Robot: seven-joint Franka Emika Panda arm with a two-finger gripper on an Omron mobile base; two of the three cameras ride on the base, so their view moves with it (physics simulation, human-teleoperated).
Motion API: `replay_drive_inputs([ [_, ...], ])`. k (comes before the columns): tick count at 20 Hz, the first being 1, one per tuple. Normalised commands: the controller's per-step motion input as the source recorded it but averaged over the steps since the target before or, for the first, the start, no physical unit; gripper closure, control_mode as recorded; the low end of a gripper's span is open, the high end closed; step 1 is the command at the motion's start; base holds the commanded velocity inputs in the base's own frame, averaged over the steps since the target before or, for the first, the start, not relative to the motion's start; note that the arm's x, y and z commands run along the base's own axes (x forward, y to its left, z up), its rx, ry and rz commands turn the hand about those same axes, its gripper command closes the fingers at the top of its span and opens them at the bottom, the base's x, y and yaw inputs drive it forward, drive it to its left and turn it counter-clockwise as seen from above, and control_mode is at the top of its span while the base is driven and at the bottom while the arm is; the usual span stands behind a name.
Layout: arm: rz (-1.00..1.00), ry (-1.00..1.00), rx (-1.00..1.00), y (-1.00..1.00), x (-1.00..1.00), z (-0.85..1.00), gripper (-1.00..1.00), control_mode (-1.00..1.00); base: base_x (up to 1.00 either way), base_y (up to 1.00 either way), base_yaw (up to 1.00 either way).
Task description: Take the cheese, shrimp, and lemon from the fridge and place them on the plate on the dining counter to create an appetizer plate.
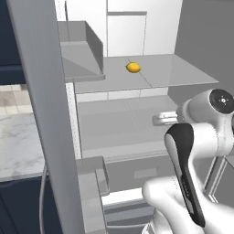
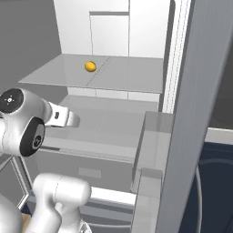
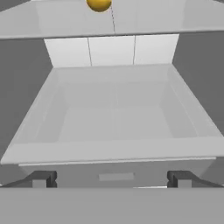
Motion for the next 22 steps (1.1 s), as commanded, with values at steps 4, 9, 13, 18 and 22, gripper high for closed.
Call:
replay_drive_inputs([
  [4,-0.03,-0.09,-0.03,0.06,-0.35,0.66,-1.0,-1.0,0.0,0.0,0.0],
  [9,0.0,-0.13,0.0,0.0,-0.15,0.66,-1.0,-1.0,0.0,0.0,0.0],
  [13,0.01,-0.16,0.0,0.0,0.0,0.48,-1.0,-1.0,0.0,0.0,0.0],
  [18,0.08,-0.13,0.0,-0.04,0.09,0.22,-1.0,-1.0,0.0,0.0,0.0],
  [22,0.03,-0.03,0.0,0.0,0.41,0.26,-1.0,-1.0,0.0,0.0,0.0],
])
